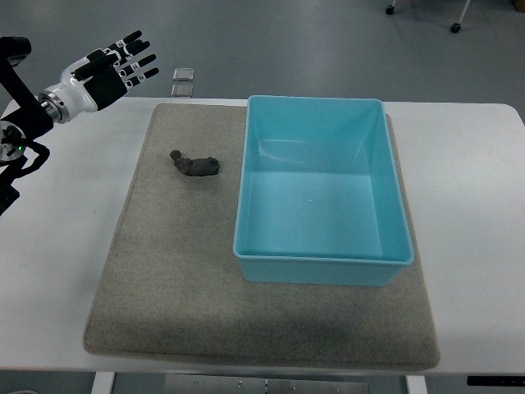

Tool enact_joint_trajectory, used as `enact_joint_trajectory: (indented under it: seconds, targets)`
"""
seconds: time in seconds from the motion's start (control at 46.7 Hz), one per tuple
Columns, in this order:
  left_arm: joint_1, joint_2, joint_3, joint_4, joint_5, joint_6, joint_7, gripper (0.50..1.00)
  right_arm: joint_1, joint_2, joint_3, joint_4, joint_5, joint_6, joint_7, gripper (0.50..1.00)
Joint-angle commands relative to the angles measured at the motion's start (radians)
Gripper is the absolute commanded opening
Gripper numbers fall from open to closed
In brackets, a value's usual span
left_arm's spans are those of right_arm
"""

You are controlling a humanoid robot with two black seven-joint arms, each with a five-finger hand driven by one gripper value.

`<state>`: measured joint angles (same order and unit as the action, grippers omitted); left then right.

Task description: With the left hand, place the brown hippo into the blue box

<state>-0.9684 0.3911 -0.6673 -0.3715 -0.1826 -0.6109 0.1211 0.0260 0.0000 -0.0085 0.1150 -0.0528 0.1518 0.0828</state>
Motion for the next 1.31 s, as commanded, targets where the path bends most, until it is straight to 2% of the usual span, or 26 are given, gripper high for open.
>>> enact_joint_trajectory:
  seconds: [0.0,0.749,0.985,1.285]
  targets:
    - [-0.001,0.0,0.0,0.0,0.0,0.0,0.002,1.0,0.0,0.0,-0.001,0.0,0.001,0.0,0.0,0.936]
    - [-0.015,0.018,0.005,-0.003,0.015,0.0,-0.011,1.0,0.0,0.0,-0.001,0.0,0.001,0.0,0.0,0.936]
    - [-0.032,0.055,-0.015,-0.023,0.28,0.0,-0.021,1.0,0.0,0.0,-0.001,0.0,-0.001,0.0,0.0,0.936]
    - [-0.032,0.127,-0.055,-0.156,0.595,0.0,-0.116,1.0,0.0,0.0,-0.001,0.0,-0.001,0.0,0.0,0.936]
